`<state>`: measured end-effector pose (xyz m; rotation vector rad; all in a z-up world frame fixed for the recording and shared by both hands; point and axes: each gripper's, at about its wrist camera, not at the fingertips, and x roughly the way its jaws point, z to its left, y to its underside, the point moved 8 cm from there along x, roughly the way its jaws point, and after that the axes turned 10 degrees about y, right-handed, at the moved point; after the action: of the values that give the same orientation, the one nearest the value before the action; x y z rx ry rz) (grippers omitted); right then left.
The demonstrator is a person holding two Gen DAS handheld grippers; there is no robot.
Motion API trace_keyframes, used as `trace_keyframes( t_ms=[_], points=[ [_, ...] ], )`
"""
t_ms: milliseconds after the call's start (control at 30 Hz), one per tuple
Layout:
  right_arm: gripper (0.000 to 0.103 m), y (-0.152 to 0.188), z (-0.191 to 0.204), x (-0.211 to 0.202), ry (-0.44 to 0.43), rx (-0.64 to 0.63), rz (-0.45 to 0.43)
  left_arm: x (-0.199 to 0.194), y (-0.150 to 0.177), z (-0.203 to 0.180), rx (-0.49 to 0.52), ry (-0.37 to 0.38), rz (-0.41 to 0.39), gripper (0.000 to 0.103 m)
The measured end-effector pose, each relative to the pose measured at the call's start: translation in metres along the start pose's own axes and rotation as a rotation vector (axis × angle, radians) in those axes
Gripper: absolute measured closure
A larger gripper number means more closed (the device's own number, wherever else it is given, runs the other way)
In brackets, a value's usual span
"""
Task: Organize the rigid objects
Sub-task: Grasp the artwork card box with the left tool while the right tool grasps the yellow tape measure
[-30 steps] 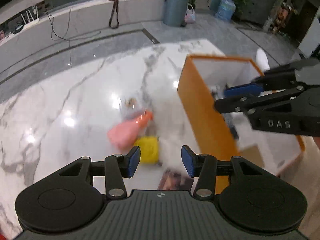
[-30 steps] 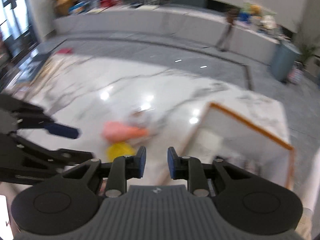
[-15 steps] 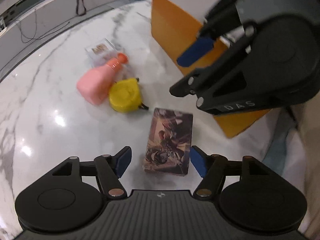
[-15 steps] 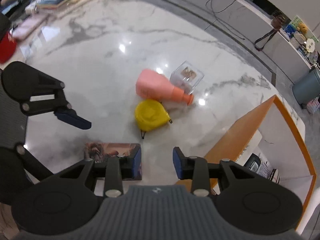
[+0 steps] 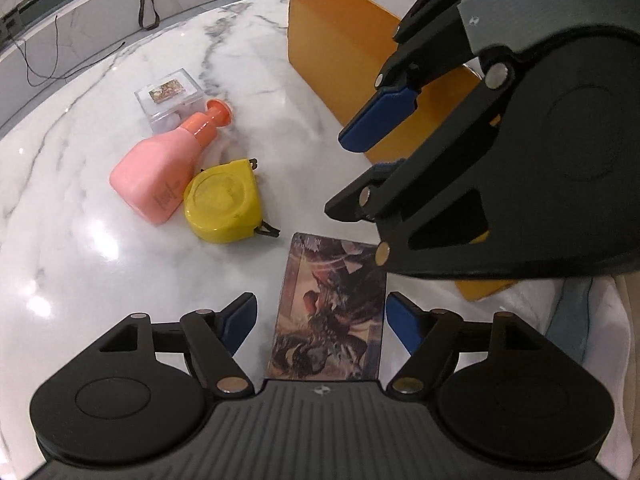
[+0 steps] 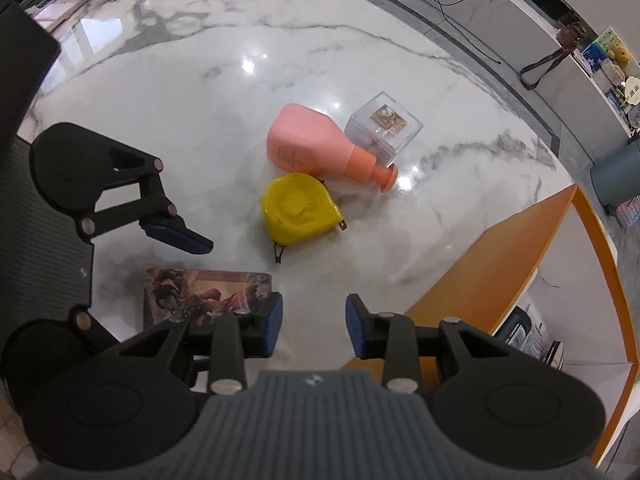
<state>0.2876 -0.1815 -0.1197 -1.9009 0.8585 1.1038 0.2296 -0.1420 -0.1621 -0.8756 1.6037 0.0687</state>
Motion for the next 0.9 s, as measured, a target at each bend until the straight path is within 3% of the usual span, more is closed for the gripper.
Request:
trace_keyframes(
  t_ms=[67, 167, 400, 467, 533, 633, 900],
  points=[
    [0.069, -0.001, -0.001, 0.003, 0.002, 0.001, 0.005, 0.005, 0.001, 0.000, -0.004, 0.002, 0.012, 0.020],
    [0.069, -0.004, -0.001, 0.005, -0.009, 0.016, 0.013, 0.004, 0.004, -0.002, 0.001, 0.019, 0.013, 0.035],
    [0.068, -0.015, -0.001, 0.011, -0.028, 0.036, 0.000, -0.014, 0.019, 0.033, -0.096, -0.037, 0.020, 0.036],
    [0.065, -0.021, -0.001, 0.012, -0.040, 0.044, -0.010, -0.021, 0.026, 0.047, -0.127, -0.063, 0.016, 0.036],
    [0.054, -0.030, 0.001, 0.014, -0.045, 0.041, -0.031, -0.029, 0.031, 0.061, -0.155, -0.084, 0.013, 0.036],
    [0.051, -0.043, 0.005, 0.021, -0.030, 0.002, -0.057, -0.038, 0.037, 0.076, -0.197, -0.106, 0.006, 0.036],
    [0.040, -0.063, 0.021, 0.044, -0.049, -0.137, -0.041, -0.049, 0.047, 0.092, -0.248, -0.080, -0.002, 0.035]
  ],
)
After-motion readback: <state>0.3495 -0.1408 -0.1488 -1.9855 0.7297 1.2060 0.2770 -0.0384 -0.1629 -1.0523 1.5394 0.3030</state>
